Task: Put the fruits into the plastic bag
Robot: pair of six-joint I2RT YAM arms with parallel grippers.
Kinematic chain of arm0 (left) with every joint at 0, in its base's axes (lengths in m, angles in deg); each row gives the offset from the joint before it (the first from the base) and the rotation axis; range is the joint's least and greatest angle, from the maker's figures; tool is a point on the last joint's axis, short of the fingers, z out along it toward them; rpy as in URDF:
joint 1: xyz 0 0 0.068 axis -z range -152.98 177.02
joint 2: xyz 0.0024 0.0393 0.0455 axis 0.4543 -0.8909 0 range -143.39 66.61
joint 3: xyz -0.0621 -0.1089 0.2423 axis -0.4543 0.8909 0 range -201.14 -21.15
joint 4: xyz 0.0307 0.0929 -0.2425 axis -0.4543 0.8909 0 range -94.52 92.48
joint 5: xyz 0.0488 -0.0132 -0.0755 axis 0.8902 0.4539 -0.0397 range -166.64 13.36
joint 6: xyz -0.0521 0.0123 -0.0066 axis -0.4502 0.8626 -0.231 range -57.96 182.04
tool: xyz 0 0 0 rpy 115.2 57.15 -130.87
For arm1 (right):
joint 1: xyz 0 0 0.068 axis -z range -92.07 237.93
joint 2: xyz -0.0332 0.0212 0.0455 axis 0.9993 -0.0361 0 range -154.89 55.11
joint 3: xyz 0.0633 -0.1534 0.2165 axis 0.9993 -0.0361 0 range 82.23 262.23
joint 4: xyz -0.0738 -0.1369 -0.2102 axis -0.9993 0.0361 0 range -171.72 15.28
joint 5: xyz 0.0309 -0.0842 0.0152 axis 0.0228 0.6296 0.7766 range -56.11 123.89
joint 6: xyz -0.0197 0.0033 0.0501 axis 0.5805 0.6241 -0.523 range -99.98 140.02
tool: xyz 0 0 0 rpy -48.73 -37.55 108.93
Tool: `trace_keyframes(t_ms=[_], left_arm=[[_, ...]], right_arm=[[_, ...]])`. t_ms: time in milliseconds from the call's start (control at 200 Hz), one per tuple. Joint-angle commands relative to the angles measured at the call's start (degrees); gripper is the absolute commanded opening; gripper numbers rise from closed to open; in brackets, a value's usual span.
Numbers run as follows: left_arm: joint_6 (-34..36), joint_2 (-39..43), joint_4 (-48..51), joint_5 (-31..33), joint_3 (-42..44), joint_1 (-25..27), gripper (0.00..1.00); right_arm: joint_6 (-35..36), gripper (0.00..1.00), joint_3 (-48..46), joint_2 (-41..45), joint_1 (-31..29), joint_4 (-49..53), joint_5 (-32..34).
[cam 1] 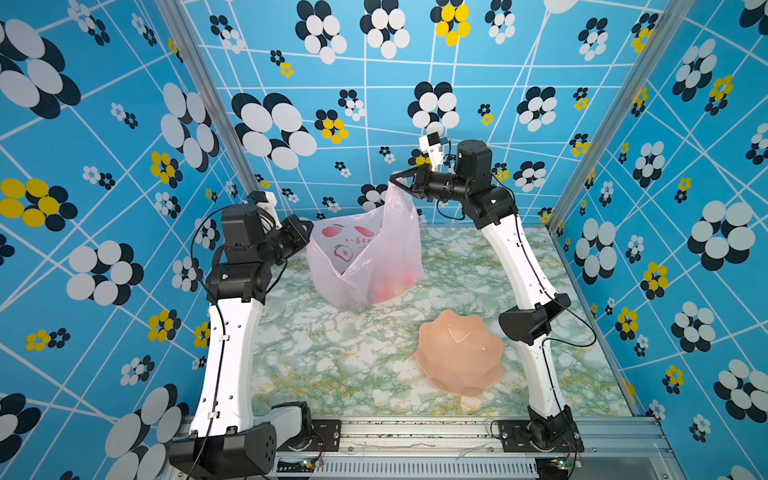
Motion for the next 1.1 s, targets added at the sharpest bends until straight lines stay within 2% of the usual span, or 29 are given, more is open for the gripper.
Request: trace_keyframes(t_ms=[0, 200, 345, 470, 615, 755, 860, 950, 1095], left_arm=[[-10.38, 1.11, -16.21, -4.36, -0.54, 1.5, 0.0], [-23.58, -1.86, -35.0, -6.28, 0.59, 2.98, 0.0], [-19.76, -4.75, -30.06, -4.41, -3.73, 7.58, 0.0], [-26.42, -6.41, -35.79, -2.81, -1.02, 8.91, 0.0], [-18.4, -7.83, -27.54, -0.17, -2.49, 10.72, 0.0], [-17.08, -7.96, -28.84, -0.86, -0.53, 13.23, 0.0], [-13.65, -9.05, -25.5, -1.61, -1.84, 15.64, 0.0], [-11.17, -9.19, -23.46, -0.75, -2.08, 17.12, 0.01], [-11.71, -8.49, -25.36, 0.35, -0.12, 17.41, 0.02]], right_arm=[[2.19, 0.0, -0.67, 6.74, 3.36, -1.24, -0.71], [7.76, 0.0, -10.58, 15.36, 7.62, 1.09, 1.01], [14.53, 0.0, -19.25, 21.58, 9.57, 5.25, 5.06], [16.45, 0.0, -32.99, 29.16, 11.09, 0.29, 12.3], [16.81, 0.0, -43.03, 31.94, 12.43, -2.92, 10.47], [16.9, 0.0, -50.67, 34.42, 14.15, -5.47, 9.98], [15.03, 0.0, -55.46, 36.34, 16.29, -8.92, 8.9], [13.78, 0.0, -57.3, 37.49, 17.76, -10.94, 8.28], [14.48, 0.0, -56.05, 37.93, 18.94, -9.92, 8.31]])
